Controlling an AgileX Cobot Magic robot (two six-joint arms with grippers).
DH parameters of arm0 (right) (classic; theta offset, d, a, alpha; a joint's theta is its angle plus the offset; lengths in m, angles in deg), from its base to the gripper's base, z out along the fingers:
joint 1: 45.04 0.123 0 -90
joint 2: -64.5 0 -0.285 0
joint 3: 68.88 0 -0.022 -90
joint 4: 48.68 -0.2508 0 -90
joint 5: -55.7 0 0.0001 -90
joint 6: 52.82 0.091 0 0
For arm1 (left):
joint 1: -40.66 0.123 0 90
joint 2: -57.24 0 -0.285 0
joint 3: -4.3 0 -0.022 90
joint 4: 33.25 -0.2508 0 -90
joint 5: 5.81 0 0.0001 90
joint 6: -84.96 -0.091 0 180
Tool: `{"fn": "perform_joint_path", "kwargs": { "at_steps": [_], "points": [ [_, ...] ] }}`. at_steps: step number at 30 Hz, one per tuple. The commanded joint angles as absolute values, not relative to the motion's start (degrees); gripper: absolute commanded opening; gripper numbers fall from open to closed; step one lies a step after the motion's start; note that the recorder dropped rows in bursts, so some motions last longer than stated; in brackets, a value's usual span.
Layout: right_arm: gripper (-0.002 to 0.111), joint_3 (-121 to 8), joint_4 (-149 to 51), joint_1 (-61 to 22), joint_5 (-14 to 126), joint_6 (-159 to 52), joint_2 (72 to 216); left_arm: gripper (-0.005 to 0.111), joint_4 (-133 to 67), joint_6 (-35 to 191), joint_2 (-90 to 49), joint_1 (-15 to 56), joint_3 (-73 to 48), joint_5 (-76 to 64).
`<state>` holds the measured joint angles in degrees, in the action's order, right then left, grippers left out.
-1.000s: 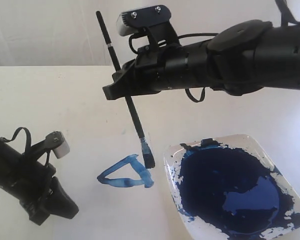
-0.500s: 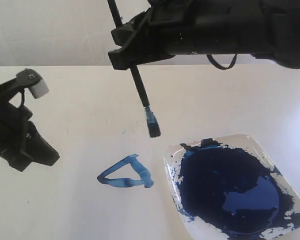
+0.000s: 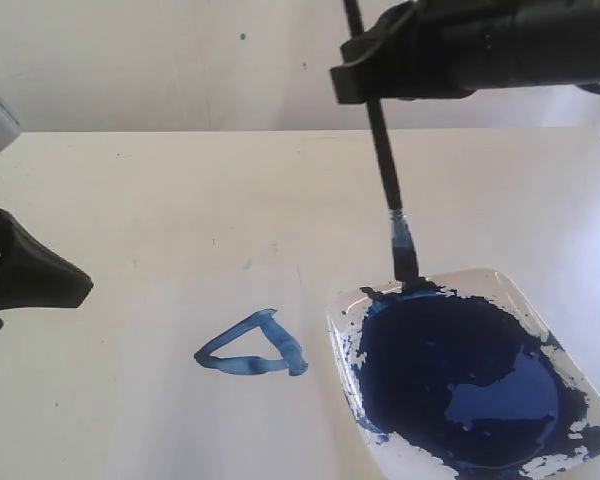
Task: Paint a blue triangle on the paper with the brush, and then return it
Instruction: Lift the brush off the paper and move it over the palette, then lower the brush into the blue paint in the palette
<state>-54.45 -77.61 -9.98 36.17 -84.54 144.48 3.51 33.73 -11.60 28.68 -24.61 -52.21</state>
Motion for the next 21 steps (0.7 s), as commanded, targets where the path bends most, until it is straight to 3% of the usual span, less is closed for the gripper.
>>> {"fn": "perform_joint_path", "kwargs": {
  "at_steps": [1,8,17,21],
  "points": [
    [0.000,-54.29,-71.97,-16.71,35.79,-74.12,143.71,0.000,5.06,34.06,-9.32,28.59,-25.58,-52.29],
    [0.000,-54.29,-71.67,-23.95,32.98,-60.79,143.71,0.000,8.03,34.06,-9.18,28.59,-25.58,-50.93],
    [0.000,-54.29,-70.55,-25.22,33.41,-57.04,143.83,0.000,10.16,34.06,-9.18,28.59,-25.58,-50.83],
    [0.000,-54.91,-70.67,-30.66,35.08,-45.90,146.41,0.000,10.43,34.06,-9.18,28.59,-25.58,-50.83]
  ]
}}
